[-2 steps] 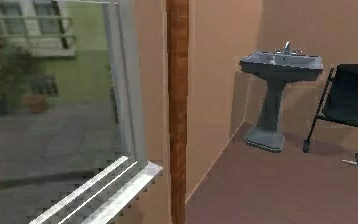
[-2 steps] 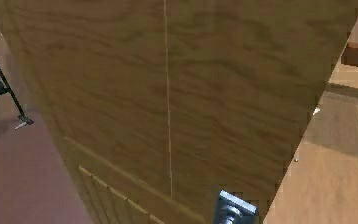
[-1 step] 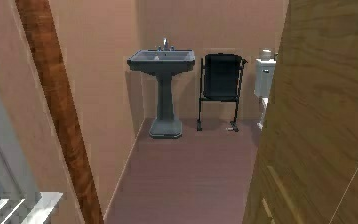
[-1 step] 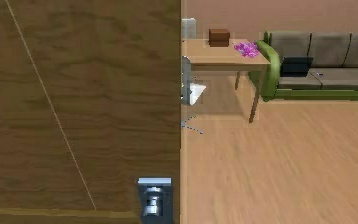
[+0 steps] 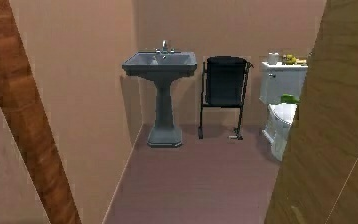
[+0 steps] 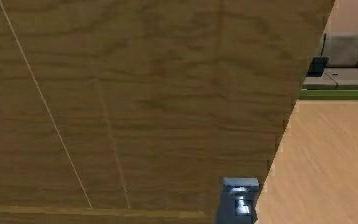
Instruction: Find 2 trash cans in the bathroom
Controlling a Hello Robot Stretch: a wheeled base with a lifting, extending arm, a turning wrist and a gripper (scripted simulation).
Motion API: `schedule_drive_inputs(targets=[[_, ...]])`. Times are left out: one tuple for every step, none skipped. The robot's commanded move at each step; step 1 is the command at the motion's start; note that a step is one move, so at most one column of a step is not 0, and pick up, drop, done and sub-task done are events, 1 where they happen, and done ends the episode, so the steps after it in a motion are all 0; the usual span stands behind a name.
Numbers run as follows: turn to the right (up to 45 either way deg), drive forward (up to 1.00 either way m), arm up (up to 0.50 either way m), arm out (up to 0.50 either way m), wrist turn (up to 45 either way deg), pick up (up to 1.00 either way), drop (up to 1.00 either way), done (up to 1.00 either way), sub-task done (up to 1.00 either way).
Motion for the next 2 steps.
schedule_drive_inputs(targets=[[9.0, 0.00, 0.00, 0.00, 0.0, 0.00, 0.00, 0.00, 0.00], [0.0, 1.00, 0.00, 0.00, 0.0, 0.00, 0.00, 0.00, 0.00]])
